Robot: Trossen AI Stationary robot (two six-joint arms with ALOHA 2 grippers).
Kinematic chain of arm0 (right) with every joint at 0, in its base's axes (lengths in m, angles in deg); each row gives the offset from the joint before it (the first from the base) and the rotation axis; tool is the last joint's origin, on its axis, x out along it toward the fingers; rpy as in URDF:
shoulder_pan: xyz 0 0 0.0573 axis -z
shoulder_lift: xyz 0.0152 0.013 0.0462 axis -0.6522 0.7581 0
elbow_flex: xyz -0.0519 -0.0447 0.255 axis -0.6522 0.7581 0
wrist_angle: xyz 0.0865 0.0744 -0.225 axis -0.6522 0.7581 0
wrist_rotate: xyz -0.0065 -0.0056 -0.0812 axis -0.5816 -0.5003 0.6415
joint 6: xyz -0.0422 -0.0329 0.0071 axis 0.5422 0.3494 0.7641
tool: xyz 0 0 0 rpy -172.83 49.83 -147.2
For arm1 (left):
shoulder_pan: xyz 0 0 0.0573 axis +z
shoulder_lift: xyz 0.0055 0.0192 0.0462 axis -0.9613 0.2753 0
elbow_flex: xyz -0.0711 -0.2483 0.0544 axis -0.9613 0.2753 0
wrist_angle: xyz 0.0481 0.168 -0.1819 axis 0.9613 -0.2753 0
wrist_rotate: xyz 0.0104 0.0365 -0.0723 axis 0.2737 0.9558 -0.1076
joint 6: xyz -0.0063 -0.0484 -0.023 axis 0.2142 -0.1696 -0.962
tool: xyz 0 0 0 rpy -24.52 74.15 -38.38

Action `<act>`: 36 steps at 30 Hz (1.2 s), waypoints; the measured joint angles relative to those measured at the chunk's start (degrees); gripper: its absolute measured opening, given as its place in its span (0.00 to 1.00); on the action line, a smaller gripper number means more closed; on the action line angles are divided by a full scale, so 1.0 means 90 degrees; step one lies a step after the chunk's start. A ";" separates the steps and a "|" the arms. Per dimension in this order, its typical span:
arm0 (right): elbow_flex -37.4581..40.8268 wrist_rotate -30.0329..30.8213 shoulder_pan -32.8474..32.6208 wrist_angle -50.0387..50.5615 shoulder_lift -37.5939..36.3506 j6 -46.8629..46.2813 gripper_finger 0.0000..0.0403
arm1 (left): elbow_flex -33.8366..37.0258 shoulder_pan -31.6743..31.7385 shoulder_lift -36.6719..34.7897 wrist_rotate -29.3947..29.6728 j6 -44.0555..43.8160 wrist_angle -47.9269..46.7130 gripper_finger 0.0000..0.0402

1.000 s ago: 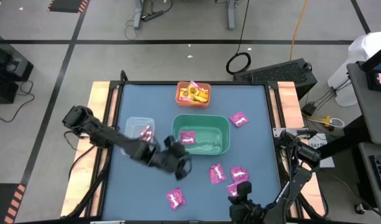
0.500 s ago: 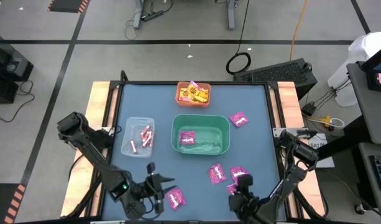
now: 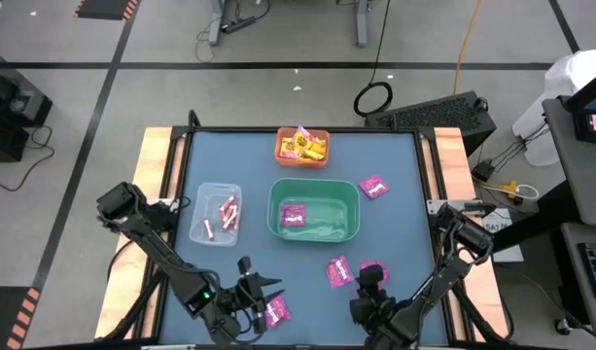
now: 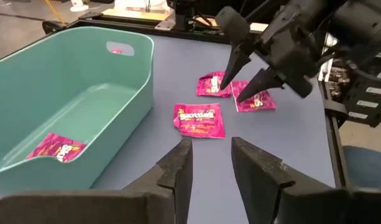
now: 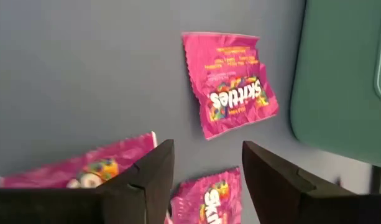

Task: Sort candy
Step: Put the purple candy into the green bin

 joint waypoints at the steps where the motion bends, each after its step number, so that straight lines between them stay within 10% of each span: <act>1: 0.0081 0.0039 0.0031 -0.0069 0.0000 0.0025 0.45 | 0.0000 0.0007 -0.0002 -0.0001 0.0002 0.0003 0.29; 24: 0.0792 0.0159 0.0711 -0.1303 -0.0025 0.0817 0.36 | 0.0000 0.0035 -0.0001 -0.0010 0.0047 0.0135 0.29; 36: 0.0793 -0.0313 0.0964 -0.1664 -0.0019 0.0886 0.02 | 0.0000 0.0050 -0.0002 -0.0010 0.0050 0.0132 0.29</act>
